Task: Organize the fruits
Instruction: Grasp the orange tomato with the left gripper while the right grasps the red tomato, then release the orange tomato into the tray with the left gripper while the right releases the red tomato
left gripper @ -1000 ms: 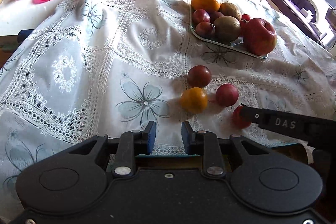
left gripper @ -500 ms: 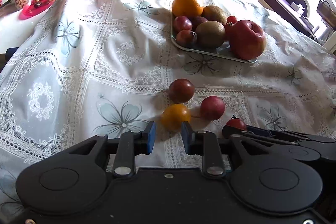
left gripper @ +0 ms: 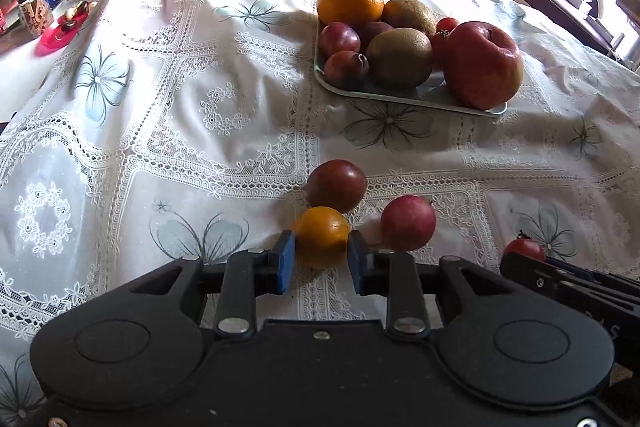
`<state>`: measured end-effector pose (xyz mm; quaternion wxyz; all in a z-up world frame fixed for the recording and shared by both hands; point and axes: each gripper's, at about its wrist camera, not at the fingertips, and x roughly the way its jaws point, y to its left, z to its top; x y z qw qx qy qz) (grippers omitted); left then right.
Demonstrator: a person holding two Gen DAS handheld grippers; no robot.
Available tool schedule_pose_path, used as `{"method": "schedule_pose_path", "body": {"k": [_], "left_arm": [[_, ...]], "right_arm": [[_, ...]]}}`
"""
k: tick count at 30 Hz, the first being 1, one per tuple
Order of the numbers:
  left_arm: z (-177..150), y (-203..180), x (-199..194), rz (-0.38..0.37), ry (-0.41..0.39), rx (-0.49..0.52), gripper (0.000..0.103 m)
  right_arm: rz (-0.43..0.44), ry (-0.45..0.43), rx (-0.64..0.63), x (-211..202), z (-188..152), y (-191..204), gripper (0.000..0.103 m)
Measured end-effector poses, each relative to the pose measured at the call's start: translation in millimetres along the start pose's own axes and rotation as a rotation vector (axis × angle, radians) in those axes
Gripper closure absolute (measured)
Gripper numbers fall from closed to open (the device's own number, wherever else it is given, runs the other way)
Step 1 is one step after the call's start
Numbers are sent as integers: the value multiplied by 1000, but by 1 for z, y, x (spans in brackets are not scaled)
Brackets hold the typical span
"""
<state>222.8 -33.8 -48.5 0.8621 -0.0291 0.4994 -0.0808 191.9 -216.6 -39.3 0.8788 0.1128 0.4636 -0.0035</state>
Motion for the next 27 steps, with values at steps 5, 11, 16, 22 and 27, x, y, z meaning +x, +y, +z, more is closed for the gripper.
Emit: {"method": "schedule_pose_path", "body": {"k": [5, 11, 16, 22, 27], "left_arm": [[-2, -2, 17, 21, 39, 5, 54], [-2, -8, 24, 51, 48, 28, 55], [-2, -2, 19, 23, 41, 39, 57], [-17, 22, -10, -42, -4, 19, 57], [-33, 44, -41, -52, -71, -25, 57]], "right_arm": [[-8, 13, 34, 9, -5, -11, 70], [5, 11, 48, 10, -7, -14, 70], [7, 6, 49, 12, -8, -15, 70], [14, 1, 48, 11, -10, -17, 70], [19, -4, 53, 11, -11, -18, 70]]}}
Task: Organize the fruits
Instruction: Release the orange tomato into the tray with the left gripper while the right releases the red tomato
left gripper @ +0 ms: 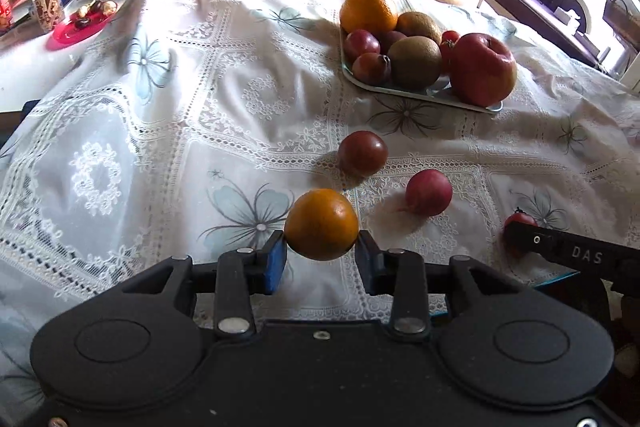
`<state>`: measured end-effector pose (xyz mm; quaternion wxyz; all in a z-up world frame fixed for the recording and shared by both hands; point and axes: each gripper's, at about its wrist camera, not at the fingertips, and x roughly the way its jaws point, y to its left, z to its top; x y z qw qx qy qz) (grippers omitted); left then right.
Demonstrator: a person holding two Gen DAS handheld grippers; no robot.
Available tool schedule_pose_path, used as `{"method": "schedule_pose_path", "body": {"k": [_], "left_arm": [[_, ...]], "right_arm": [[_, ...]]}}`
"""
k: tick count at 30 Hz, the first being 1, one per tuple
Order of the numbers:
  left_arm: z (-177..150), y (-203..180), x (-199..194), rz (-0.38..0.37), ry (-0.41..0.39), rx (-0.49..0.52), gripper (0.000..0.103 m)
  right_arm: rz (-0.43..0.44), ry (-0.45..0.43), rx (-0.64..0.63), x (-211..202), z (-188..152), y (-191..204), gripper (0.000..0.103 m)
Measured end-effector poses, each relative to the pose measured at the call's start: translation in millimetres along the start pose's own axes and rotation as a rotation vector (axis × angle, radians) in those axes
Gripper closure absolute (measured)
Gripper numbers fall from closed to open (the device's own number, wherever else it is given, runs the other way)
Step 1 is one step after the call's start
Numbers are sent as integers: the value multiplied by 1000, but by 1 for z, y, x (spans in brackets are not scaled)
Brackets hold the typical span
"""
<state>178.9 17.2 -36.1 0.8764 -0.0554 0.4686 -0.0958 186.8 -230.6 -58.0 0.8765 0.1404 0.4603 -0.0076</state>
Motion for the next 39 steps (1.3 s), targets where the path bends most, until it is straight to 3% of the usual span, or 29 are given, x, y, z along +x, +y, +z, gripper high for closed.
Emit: {"method": "schedule_pose_path", "body": {"k": [7, 16, 29, 33, 39], "left_arm": [[-11, 2, -32, 35, -51, -46, 57], [-36, -11, -63, 2, -59, -36, 57], [-69, -13, -92, 7, -38, -41, 57], [-75, -17, -95, -5, -18, -37, 57], [-78, -14, -95, -1, -1, -53, 57]], "right_arm": [[-21, -21, -35, -2, -4, 6, 70], [-15, -52, -19, -10, -5, 4, 70], [100, -186, 30, -86, -32, 3, 70], [133, -146, 77, -108, -46, -4, 70], [84, -24, 80, -121, -54, -3, 70]]}}
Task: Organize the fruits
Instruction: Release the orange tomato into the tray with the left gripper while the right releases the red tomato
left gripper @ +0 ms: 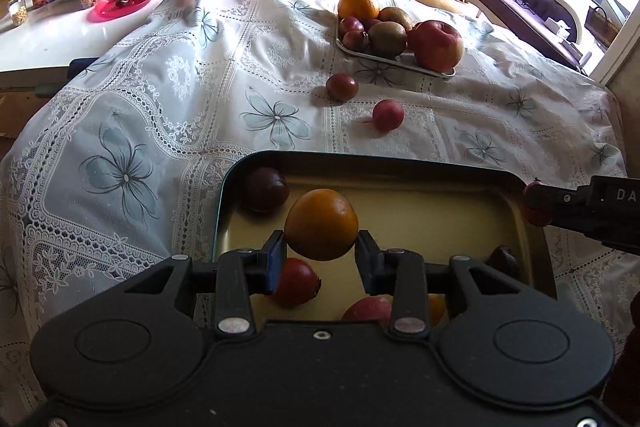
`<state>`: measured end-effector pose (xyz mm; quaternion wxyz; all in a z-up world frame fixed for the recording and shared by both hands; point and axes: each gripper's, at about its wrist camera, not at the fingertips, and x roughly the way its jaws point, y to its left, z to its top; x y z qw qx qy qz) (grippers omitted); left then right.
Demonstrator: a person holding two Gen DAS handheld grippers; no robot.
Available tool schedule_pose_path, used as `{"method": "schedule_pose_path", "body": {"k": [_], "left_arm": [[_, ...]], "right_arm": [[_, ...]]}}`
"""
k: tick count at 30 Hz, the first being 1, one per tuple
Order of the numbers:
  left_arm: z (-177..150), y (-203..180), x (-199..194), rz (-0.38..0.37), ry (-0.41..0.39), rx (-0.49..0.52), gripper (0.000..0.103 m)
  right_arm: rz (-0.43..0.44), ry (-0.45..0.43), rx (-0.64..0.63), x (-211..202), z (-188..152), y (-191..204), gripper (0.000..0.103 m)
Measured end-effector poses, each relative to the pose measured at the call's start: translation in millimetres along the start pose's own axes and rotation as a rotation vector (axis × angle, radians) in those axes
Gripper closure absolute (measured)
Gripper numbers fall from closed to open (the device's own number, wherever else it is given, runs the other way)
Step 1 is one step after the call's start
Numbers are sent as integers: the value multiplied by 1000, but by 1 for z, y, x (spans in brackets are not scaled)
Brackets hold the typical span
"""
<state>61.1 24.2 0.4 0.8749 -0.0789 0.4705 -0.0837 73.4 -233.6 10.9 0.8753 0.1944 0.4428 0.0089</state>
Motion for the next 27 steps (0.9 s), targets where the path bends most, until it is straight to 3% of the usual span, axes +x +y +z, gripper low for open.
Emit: {"method": "schedule_pose_path", "body": {"k": [11, 14, 27], "left_arm": [[-5, 3, 6, 27, 25, -7, 58], [-7, -1, 8, 42, 31, 10, 84], [-15, -6, 11, 29, 48, 20, 81]], "right_arm": [[1, 67, -48, -17, -3, 11, 70], [-53, 62, -81, -16, -12, 14, 70], [-106, 89, -101, -6, -30, 17, 69]]}}
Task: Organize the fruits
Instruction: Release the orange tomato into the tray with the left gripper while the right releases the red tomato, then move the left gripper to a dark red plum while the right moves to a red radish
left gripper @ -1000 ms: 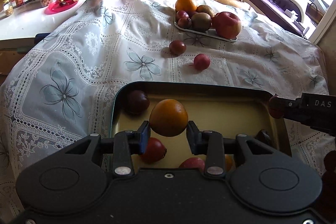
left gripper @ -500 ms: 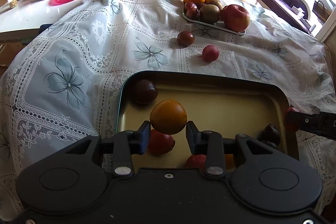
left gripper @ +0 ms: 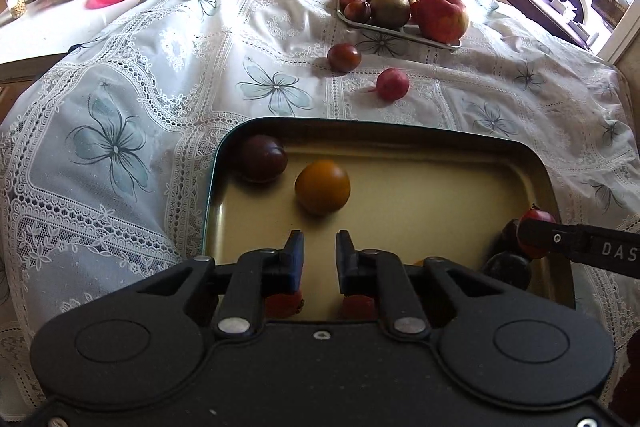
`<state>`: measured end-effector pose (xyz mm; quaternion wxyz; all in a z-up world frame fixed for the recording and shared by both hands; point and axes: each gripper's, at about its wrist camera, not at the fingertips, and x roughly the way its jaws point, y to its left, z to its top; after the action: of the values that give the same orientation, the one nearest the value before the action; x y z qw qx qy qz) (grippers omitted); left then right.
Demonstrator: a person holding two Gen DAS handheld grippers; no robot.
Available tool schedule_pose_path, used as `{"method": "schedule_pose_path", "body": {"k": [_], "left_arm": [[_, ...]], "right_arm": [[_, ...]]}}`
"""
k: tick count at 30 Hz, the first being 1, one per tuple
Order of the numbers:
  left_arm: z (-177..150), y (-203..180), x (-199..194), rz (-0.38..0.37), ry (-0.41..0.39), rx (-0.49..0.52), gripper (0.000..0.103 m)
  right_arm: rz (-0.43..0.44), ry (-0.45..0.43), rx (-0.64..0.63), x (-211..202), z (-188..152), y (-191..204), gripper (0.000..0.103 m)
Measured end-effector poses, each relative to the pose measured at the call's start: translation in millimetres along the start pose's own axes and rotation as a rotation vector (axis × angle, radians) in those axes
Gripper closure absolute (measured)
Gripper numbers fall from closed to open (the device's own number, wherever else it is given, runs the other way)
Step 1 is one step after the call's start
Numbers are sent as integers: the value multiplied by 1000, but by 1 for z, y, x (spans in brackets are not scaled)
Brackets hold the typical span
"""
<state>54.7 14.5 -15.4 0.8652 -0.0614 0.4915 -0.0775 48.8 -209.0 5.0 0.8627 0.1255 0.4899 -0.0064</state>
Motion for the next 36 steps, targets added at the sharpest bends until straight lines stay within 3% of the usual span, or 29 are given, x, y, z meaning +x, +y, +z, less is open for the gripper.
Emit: {"method": "schedule_pose_path", "body": {"k": [36], "left_arm": [[4, 3, 0, -2, 14, -21, 77]], "right_arm": [[-22, 25, -42, 6, -5, 9, 68]]}}
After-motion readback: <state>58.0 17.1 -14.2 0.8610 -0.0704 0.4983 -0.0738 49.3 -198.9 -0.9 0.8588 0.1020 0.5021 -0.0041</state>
